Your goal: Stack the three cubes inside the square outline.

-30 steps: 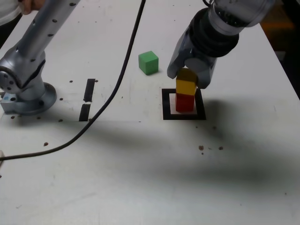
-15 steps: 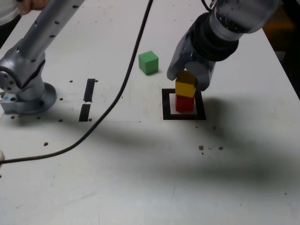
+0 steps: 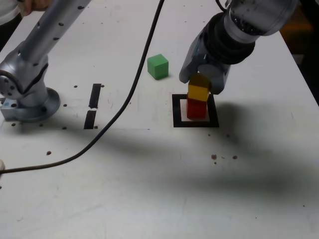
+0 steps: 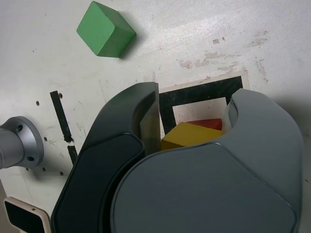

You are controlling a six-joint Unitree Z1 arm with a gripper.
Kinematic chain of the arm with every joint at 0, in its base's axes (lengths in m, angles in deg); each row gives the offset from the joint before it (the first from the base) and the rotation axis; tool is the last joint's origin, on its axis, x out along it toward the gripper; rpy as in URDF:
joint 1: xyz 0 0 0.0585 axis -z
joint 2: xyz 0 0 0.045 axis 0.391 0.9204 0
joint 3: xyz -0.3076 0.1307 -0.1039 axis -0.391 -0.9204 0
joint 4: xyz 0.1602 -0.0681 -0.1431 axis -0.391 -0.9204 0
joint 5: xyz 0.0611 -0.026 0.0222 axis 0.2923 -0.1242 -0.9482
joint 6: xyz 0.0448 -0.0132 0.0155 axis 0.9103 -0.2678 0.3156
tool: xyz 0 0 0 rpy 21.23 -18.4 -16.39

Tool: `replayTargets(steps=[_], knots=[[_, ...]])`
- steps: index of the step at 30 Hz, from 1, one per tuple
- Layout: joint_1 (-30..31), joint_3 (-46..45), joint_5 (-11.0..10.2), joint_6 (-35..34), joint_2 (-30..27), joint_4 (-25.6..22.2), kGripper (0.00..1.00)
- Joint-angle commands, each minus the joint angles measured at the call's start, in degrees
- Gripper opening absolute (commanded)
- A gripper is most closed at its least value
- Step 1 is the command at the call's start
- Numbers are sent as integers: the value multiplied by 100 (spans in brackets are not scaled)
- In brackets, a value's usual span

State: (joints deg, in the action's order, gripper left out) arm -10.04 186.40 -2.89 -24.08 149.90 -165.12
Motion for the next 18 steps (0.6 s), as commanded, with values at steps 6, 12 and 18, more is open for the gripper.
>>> replayTargets(steps=[6,12,18], knots=[[2,-58,164,1,-4,-136,54],[-6,-62,301,31,-3,-135,88],[-6,-74,298,31,-2,-135,99]])
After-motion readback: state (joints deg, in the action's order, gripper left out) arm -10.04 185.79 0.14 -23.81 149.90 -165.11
